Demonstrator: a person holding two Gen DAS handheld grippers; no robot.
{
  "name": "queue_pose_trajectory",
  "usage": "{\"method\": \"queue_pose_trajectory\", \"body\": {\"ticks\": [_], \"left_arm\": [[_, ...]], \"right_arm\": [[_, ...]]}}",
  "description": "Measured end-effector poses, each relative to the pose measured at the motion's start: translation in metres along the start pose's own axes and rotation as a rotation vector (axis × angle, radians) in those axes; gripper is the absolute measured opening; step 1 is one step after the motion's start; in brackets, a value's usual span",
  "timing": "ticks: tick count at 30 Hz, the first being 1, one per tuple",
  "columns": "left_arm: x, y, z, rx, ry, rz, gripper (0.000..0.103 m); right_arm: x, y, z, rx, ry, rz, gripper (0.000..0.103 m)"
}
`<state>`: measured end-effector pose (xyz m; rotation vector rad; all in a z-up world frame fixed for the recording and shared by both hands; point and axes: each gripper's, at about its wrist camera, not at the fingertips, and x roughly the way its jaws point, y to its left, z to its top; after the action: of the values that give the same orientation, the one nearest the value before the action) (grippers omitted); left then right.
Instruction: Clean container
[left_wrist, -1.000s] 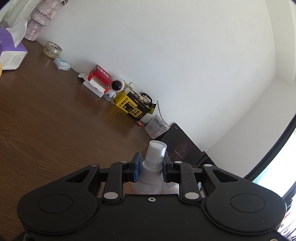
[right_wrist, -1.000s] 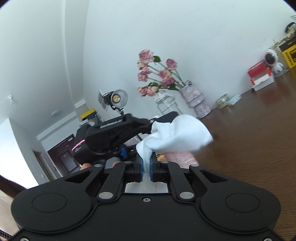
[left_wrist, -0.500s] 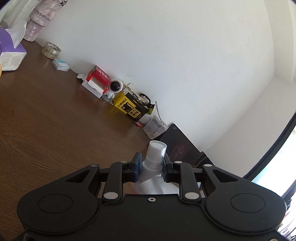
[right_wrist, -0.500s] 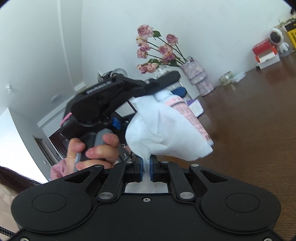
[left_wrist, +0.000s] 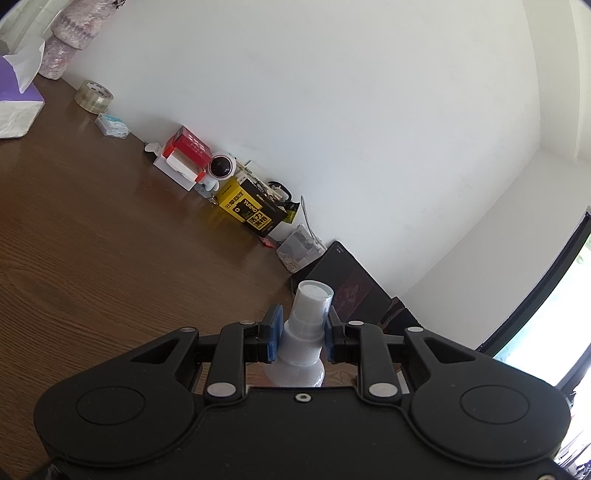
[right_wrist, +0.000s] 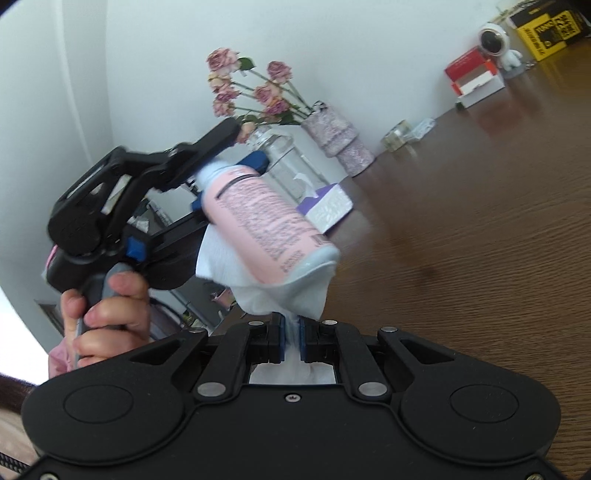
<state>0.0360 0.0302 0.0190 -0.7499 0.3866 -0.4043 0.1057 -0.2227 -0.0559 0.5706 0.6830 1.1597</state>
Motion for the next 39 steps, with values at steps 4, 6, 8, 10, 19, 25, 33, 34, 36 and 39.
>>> {"method": "queue_pose_trajectory", "body": {"ticks": [4, 6, 8, 10, 19, 25, 33, 34, 36, 39], "left_arm": [[-0.002, -0.001, -0.001, 0.000, 0.002, -0.010, 0.023], [-0.002, -0.002, -0.001, -0.001, 0.004, -0.013, 0.023], [-0.002, -0.001, -0.002, -0.003, 0.005, -0.016, 0.023], [-0.003, -0.002, -0.002, -0.005, 0.004, -0.022, 0.023], [0.009, 0.005, -0.005, -0.011, 0.022, -0.013, 0.019], [0.026, 0.028, -0.010, -0.042, 0.070, 0.042, 0.019], [0.047, 0.027, -0.012, 0.074, 0.114, 0.148, 0.029], [0.051, 0.024, -0.012, 0.096, 0.122, 0.160, 0.038], [0.062, 0.012, -0.009, 0.171, 0.141, 0.175, 0.050], [0.091, -0.019, -0.003, 0.334, 0.197, 0.162, 0.070]], "right_arm": [[-0.008, -0.009, 0.006, 0.035, -0.045, -0.006, 0.008], [-0.013, -0.011, 0.008, 0.041, -0.061, -0.005, 0.008], [-0.017, -0.014, 0.010, 0.043, -0.076, -0.008, 0.008], [-0.021, -0.017, 0.012, 0.044, -0.085, -0.019, 0.008], [-0.018, -0.031, 0.014, 0.070, -0.081, -0.031, 0.008], [-0.015, -0.046, 0.009, 0.092, -0.034, -0.030, 0.008], [-0.022, -0.062, 0.017, 0.101, -0.024, -0.043, 0.008], [-0.025, -0.062, 0.016, 0.105, -0.026, -0.039, 0.009], [-0.035, -0.061, 0.012, 0.107, -0.033, -0.038, 0.009], [-0.056, -0.059, 0.007, 0.101, -0.057, -0.049, 0.009]]}}
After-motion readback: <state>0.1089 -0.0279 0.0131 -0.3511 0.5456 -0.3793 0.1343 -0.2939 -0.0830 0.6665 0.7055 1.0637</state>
